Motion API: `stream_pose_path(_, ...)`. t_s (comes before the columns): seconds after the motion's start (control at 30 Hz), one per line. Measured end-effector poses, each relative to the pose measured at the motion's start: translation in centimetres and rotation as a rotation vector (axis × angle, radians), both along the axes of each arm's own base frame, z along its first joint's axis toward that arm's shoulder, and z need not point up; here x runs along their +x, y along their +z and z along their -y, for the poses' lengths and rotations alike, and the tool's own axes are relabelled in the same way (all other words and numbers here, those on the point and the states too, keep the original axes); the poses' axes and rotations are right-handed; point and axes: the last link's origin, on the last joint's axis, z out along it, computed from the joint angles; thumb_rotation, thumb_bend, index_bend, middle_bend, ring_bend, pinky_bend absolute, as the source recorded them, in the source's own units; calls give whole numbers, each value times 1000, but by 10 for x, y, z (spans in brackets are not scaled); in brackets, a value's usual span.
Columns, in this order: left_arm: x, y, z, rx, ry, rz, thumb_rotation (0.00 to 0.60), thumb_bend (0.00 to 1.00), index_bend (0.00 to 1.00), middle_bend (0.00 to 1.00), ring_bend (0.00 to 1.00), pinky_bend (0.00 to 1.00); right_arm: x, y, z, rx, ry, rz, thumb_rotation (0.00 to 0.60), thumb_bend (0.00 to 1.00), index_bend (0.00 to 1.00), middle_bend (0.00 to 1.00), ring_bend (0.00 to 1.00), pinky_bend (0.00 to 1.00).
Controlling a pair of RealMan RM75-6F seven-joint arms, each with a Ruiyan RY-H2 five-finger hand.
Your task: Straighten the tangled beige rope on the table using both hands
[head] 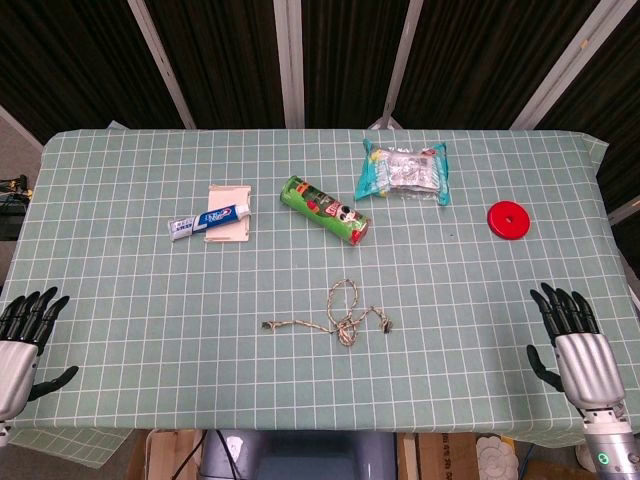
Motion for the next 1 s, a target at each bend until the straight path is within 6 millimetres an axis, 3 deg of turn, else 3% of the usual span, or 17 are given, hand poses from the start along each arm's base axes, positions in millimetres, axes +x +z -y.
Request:
stream_pose_path(0.13, 0, -1, -1, -4, 2, -2, 600, 69, 52, 0, 0, 0, 16, -16, 13, 47, 14, 57, 600, 446, 234, 18, 0, 0)
stream_pose_path(0.37, 0, -1, -3, -11, 0, 1, 600, 70, 52, 0, 0, 0, 55, -62, 49, 132, 37, 127, 600, 447, 357, 75, 0, 0)
stream_pose_path(0.57, 0, -1, -3, -14, 6, 7, 600, 72, 52, 0, 0, 0, 81, -107, 73, 180, 23, 152, 600, 447, 386, 87, 0, 0)
stream_pose_path(1.0, -2, -2, -7, -24, 18, 17, 600, 72, 52, 0, 0, 0, 90, -161, 94, 222, -40, 157, 600, 447, 405, 93, 0, 0)
